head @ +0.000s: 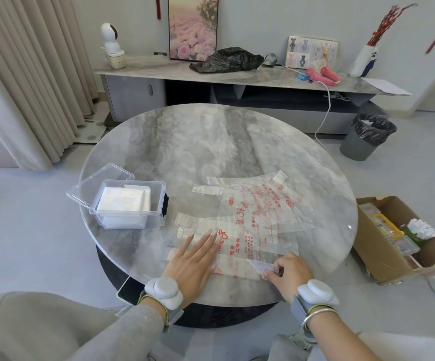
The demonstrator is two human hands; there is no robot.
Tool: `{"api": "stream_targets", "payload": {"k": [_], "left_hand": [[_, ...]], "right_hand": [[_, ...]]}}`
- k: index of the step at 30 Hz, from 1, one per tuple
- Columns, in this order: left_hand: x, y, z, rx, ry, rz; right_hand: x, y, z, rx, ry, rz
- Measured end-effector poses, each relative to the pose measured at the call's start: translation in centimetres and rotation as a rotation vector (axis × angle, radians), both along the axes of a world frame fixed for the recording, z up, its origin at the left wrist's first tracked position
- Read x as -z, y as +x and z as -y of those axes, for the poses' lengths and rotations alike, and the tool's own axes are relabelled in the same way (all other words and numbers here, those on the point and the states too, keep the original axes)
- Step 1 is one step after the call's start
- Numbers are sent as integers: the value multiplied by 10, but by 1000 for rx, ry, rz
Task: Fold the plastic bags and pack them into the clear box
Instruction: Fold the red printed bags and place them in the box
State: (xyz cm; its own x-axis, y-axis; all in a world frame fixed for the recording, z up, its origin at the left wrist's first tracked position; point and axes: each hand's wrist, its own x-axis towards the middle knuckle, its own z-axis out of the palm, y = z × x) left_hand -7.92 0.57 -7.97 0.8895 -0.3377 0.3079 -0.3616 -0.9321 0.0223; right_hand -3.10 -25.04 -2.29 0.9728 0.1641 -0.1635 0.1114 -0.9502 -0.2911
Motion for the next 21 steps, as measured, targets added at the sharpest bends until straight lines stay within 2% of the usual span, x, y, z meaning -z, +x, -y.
{"api": "stream_targets", "payload": {"k": [5, 8, 11, 16, 21], "left_hand": [[17, -4, -7, -42, -1, -164], [15, -4, -7, -50, -7, -192], [15, -5, -6, -62, -9, -169], [11, -5, -3, -30, 23, -83], [10, -11, 2, 48, 24, -37]], "right_hand": [[-7, -5, -1, -41, -171, 55], [-13, -7, -3, -10, -203, 60], [-13, -10, -7, 6, -168, 94], [-5, -25, -31, -232, -188, 125], [21, -49, -54, -211, -173, -51]]}}
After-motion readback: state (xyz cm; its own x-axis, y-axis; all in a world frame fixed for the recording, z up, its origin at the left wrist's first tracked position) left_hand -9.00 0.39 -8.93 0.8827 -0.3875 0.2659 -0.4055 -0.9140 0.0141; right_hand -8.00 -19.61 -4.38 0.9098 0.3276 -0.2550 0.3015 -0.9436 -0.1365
